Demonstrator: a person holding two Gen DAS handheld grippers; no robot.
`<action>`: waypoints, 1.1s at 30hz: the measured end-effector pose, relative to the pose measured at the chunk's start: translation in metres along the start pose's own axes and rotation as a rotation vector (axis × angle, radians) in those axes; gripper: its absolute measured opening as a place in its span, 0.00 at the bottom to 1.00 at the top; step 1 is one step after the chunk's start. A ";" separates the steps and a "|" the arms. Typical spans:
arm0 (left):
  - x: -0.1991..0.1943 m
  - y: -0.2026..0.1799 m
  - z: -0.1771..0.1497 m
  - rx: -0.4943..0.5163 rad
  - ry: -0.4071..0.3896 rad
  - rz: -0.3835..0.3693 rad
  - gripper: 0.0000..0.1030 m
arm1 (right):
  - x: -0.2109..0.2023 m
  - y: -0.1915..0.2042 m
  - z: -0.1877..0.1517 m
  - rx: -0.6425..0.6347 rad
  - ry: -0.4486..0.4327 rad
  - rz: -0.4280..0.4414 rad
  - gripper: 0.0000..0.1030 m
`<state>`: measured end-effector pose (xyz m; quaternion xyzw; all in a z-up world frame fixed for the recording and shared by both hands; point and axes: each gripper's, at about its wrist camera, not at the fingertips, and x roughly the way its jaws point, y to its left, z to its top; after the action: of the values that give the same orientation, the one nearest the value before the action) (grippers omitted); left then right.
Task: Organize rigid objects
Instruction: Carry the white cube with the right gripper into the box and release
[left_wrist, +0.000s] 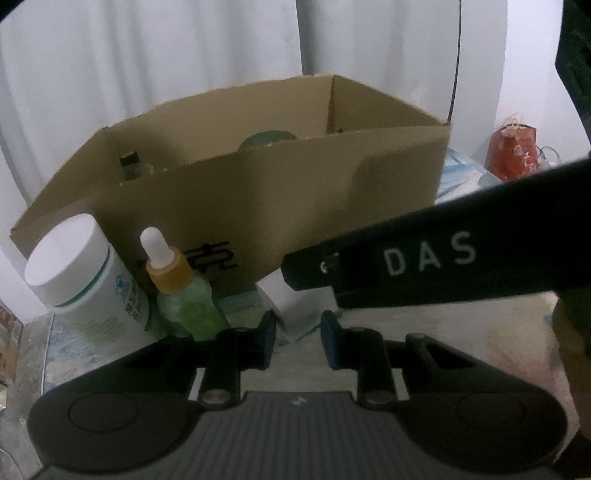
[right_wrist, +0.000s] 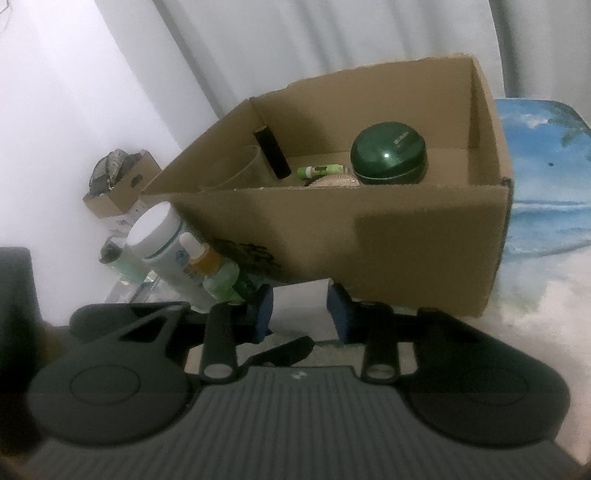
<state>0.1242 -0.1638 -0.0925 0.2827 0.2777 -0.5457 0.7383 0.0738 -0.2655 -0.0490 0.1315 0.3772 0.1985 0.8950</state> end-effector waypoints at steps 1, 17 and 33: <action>-0.004 -0.002 0.000 0.000 -0.008 0.003 0.27 | -0.004 0.002 0.000 -0.002 -0.003 0.000 0.32; -0.071 -0.018 0.048 0.004 -0.214 0.051 0.27 | -0.094 0.032 0.043 -0.153 -0.210 0.024 0.32; 0.003 0.011 0.092 -0.124 -0.123 -0.030 0.25 | -0.030 -0.043 0.112 -0.053 -0.037 0.057 0.32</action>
<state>0.1449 -0.2294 -0.0308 0.1982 0.2692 -0.5550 0.7617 0.1471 -0.3269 0.0297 0.1219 0.3511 0.2313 0.8991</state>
